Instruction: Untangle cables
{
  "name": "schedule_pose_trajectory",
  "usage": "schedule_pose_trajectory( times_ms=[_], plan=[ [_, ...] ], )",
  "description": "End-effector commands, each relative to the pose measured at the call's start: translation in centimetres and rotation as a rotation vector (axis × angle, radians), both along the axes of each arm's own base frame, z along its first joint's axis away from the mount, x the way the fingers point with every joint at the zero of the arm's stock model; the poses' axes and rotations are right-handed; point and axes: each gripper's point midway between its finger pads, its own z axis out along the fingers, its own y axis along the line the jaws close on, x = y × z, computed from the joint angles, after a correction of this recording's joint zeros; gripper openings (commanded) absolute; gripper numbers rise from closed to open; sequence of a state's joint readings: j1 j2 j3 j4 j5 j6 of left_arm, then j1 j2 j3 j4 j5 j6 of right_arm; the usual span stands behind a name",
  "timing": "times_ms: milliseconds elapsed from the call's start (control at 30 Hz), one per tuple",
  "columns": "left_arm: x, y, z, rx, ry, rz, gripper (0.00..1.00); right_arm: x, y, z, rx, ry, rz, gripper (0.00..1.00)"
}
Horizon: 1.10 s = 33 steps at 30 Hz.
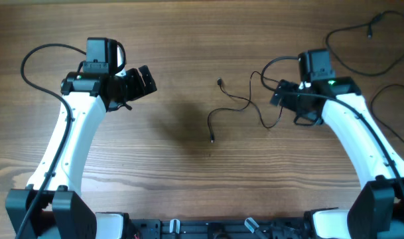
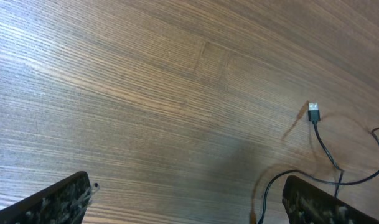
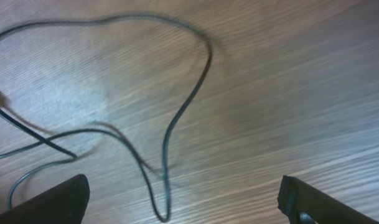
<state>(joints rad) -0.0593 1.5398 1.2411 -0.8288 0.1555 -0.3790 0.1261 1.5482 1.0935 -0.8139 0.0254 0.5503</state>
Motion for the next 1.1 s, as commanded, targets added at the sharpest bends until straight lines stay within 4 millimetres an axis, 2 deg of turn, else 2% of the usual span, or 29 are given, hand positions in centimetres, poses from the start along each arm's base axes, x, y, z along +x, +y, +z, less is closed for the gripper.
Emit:
schedule_pose_trajectory(
  times_ms=[0, 133, 367, 700, 833, 967, 1067],
  plan=[
    [0.1, -0.2, 0.3, -0.006, -0.011, -0.01, 1.0, -0.6, 4.0, -2.3, 0.15, -0.013, 0.101, 1.0],
    [0.1, -0.2, 0.3, -0.006, -0.011, -0.01, 1.0, 0.3, 6.1, -3.9, 0.188, -0.119, 0.197, 1.0],
    [0.1, -0.2, 0.3, -0.006, -0.012, -0.01, 1.0, 2.1, 6.5, -5.0, 0.111, -0.312, 0.389, 1.0],
    [0.1, -0.2, 0.3, -0.006, -0.011, -0.01, 1.0, 4.0, 7.5, -3.3, -0.073, -0.477, 0.755, 1.0],
    [0.1, -0.2, 0.3, -0.006, -0.011, -0.01, 1.0, 4.0, 9.0, -2.7, -0.127, -0.494, 0.863, 1.0],
    [0.1, -0.2, 0.3, -0.006, -0.011, -0.01, 1.0, 4.9, 10.2, -1.1, -0.278, -0.494, 0.879, 1.0],
    [0.1, -0.2, 0.3, -0.006, -0.011, -0.01, 1.0, 4.7, 12.4, -0.1, -0.34, -0.518, 0.984, 1.0]
  ],
)
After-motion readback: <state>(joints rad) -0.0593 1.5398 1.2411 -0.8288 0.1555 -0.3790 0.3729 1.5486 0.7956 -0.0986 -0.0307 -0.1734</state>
